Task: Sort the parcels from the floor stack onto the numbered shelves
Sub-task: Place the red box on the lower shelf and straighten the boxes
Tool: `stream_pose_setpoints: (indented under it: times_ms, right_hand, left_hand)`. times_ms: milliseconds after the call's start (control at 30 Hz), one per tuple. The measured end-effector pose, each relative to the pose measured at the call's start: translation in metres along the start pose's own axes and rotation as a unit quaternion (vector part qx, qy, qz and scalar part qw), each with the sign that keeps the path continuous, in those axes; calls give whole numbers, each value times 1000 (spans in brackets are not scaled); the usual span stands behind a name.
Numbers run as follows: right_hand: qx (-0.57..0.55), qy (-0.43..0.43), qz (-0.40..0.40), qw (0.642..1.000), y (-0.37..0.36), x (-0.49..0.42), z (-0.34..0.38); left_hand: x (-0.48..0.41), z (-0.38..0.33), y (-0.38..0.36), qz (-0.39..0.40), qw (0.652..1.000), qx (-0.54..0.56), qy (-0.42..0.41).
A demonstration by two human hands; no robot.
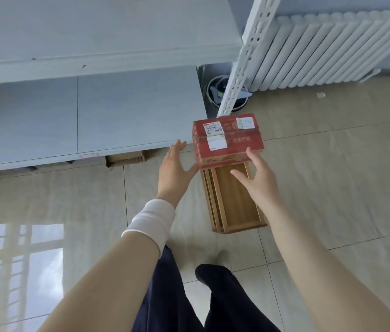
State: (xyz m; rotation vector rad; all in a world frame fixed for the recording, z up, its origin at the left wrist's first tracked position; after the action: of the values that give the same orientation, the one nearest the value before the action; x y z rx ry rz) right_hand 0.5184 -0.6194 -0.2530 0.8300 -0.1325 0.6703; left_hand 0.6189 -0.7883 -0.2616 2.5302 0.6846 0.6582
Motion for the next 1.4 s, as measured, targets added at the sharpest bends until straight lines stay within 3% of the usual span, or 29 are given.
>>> stream_pose_setpoints:
  times_ms: [333,800,1100,1400]
  right_hand:
    - [16,-30,41,999,75,38,-120]
    - [37,-6,46,998,107,11,-130]
    - [50,8,93,994,127,-58,-166]
    - [-7,-57,114,992,109,-128,-197]
  left_hand:
    - [54,-38,-123,4,999,-28,44]
    - [38,-66,-128,-29,999,-32,33]
    - [-1,-64,-181,-46,994,-19,100]
    - [-37,-30,-206,-79,977,45,193]
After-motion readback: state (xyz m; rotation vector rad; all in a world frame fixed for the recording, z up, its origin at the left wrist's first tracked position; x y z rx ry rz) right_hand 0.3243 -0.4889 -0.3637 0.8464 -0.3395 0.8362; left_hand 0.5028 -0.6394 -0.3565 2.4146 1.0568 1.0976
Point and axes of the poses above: each hand's wrist, its own x-axis away from the middle knuckle, its own y-axis out of the back of the hand, z = x × y, the point moved 2 cm from there along -x, towards the middle knuckle, and after that the axes turned 7 degrees about z, right-handed, at the moved point
